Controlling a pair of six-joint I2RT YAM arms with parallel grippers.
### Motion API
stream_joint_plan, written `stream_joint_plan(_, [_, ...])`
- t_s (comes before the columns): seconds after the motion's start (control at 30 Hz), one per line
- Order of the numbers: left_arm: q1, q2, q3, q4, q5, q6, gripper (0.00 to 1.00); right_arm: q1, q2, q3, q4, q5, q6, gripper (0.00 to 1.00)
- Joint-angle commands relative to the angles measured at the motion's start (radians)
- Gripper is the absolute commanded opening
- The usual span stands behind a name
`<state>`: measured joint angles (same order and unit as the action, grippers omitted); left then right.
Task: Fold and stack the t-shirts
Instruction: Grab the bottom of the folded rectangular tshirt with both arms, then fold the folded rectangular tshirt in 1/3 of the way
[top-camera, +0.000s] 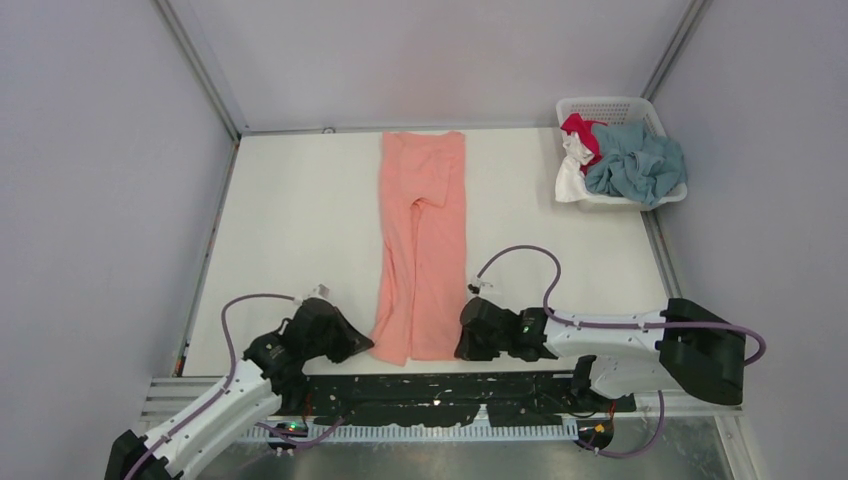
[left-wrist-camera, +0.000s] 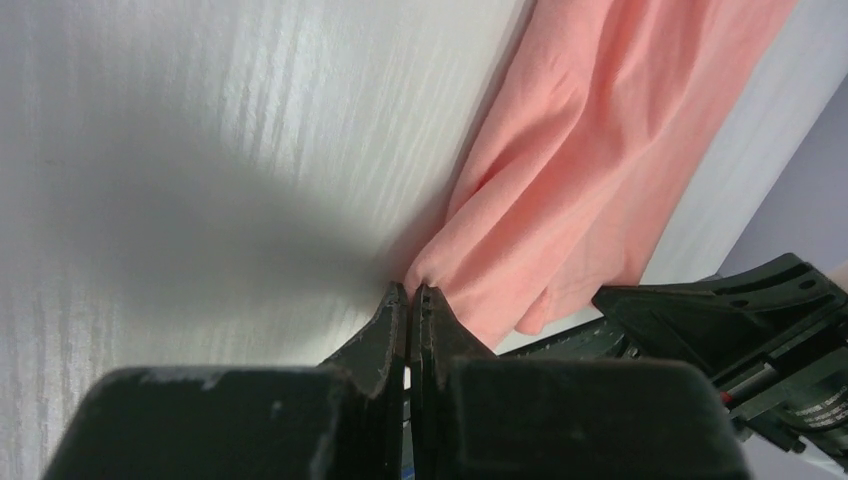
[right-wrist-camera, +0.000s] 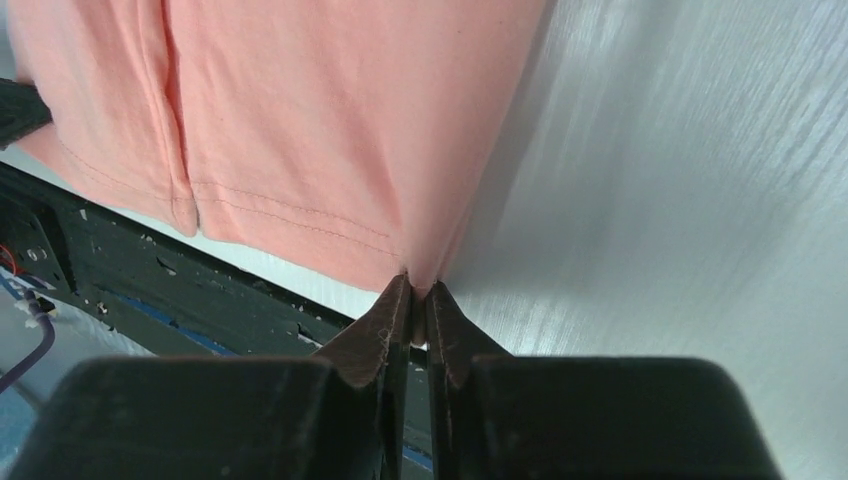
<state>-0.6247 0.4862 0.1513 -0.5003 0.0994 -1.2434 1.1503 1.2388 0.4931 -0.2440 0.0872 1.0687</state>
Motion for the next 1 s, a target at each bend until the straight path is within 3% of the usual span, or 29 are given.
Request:
stream_joint_plan(0.0, [-0.126, -0.001, 0.014, -0.059, -0.054, -0.096, 0.00, 0.044, -0.074, -0.047, 0.024, -0.021, 0.079, 0.14])
stream_joint_plan(0.1, [-0.240, -0.038, 0.052, -0.179, -0.161, -0.168, 0.00, 0.065, -0.127, -0.096, 0.045, -0.047, 0.112, 0.14])
stream_joint_plan(0.2, [-0.282, -0.073, 0.085, -0.271, -0.223, -0.189, 0.00, 0.066, -0.172, -0.110, 0.085, -0.048, 0.086, 0.14])
stream_joint_plan(0.43, [-0.285, -0.001, 0.181, -0.172, -0.308, -0.096, 0.00, 0.028, -0.159, -0.007, 0.037, -0.028, -0.008, 0.13])
stream_joint_plan(0.6, [-0.278, 0.123, 0.362, -0.148, -0.447, 0.003, 0.00, -0.142, -0.162, 0.064, 0.025, -0.089, -0.126, 0.13])
stream_joint_plan(0.73, [-0.202, 0.242, 0.462, -0.091, -0.440, 0.083, 0.00, -0.275, -0.128, 0.153, 0.021, -0.174, -0.236, 0.13])
stream_joint_plan(0.87, [0.007, 0.422, 0.506, 0.101, -0.284, 0.171, 0.00, -0.381, -0.039, 0.262, 0.029, -0.205, -0.325, 0.13])
stream_joint_plan(0.97, [0.087, 0.592, 0.607, 0.175, -0.225, 0.241, 0.00, -0.458, 0.049, 0.345, 0.040, -0.214, -0.391, 0.13])
